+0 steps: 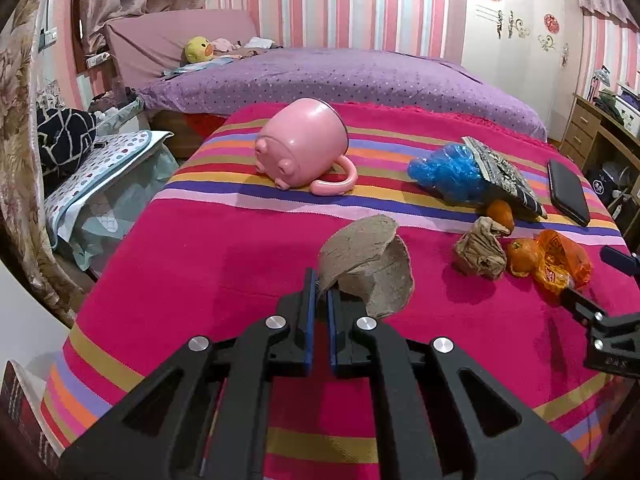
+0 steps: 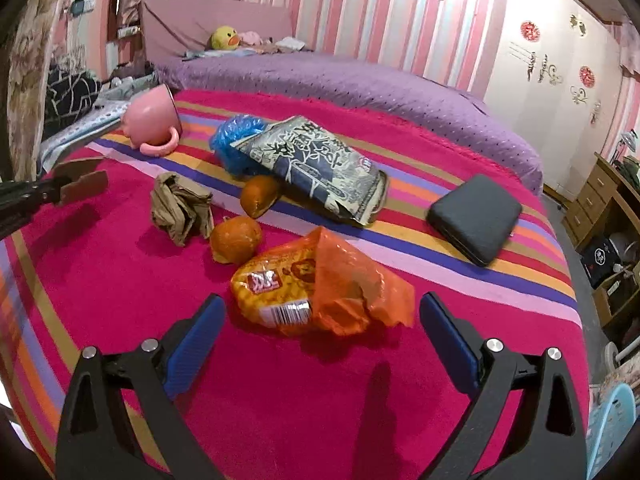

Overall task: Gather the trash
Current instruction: 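Grasp the brown crumpled paper ball with the left gripper and lift it, then carry the paper ball and orange plastic bag over the blue basket with both grippers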

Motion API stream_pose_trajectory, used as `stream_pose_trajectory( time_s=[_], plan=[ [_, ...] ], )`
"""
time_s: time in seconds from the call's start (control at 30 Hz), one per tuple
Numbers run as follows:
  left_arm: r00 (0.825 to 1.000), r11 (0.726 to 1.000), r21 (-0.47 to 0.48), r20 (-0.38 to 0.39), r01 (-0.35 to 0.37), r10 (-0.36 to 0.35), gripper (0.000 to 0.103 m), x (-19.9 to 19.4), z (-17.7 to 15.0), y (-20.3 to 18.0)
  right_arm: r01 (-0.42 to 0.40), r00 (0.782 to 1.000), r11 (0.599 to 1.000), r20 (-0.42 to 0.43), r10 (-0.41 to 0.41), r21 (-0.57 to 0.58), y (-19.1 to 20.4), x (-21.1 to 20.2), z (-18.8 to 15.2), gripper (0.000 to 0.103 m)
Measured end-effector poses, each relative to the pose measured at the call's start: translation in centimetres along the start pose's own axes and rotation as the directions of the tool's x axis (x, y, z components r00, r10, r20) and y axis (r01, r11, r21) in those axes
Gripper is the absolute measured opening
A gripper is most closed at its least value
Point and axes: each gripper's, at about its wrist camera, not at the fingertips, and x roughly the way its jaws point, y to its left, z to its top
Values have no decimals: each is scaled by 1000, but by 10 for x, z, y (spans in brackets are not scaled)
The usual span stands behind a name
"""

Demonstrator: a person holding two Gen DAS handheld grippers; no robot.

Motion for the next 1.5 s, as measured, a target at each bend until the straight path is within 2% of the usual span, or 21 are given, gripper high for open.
stream_pose_trajectory(
  time_s=[0.07, 0.1, 0.13, 0.17, 0.23, 0.27, 0.3, 0.43, 0.9, 1.27, 1.5],
  plan=[
    [1000, 1000, 7, -2, -3, 3, 4, 1, 0, -1, -19, 999, 1000, -28, 18, -6, 1, 8, 1, 90],
    [1000, 1000, 8, -3, -2, 2, 4, 1, 0, -2, -24, 999, 1000, -45, 24, -13, 4, 12, 1, 76],
    [1000, 1000, 7, -3, -3, 3, 4, 2, 0, -2, -38, 998, 999, -58, 37, -19, 5, 16, -1, 67],
    [1000, 1000, 6, -4, -4, 4, 4, 2, 1, -3, -46, 997, 999, -57, 45, -19, 6, 17, -1, 67],
    [1000, 1000, 3, -5, -3, 3, 4, 3, 2, -5, -83, 995, 997, -50, 82, -10, 4, 15, -1, 46],
    [1000, 1000, 4, -4, -3, 3, 4, 3, 1, -6, -92, 995, 996, -46, 91, -7, 3, 14, -2, 41],
    [1000, 1000, 6, -3, -2, 2, 4, 2, 2, -7, -93, 995, 996, -39, 93, -5, 2, 12, -2, 32],
    [1000, 999, 32, 9, -11, 11, 4, -2, 1, -14, -84, 996, 996, -9, 84, 23, -12, 2, -6, 20],
    [998, 999, 36, 47, 26, -28, 4, -29, 1, -33, -18, 998, 996, 65, 13, 89, -71, -57, -28, 17],
    [992, 991, 99, 76, 92, -100, 4, -53, -1, -90, 34, 995, 992, 86, -44, 119, -116, -105, -56, 17],
    [987, 981, 131, 62, 140, -149, 4, -59, -8, -132, 69, 993, 988, 87, -81, 135, -149, -130, -79, 17]
  ],
)
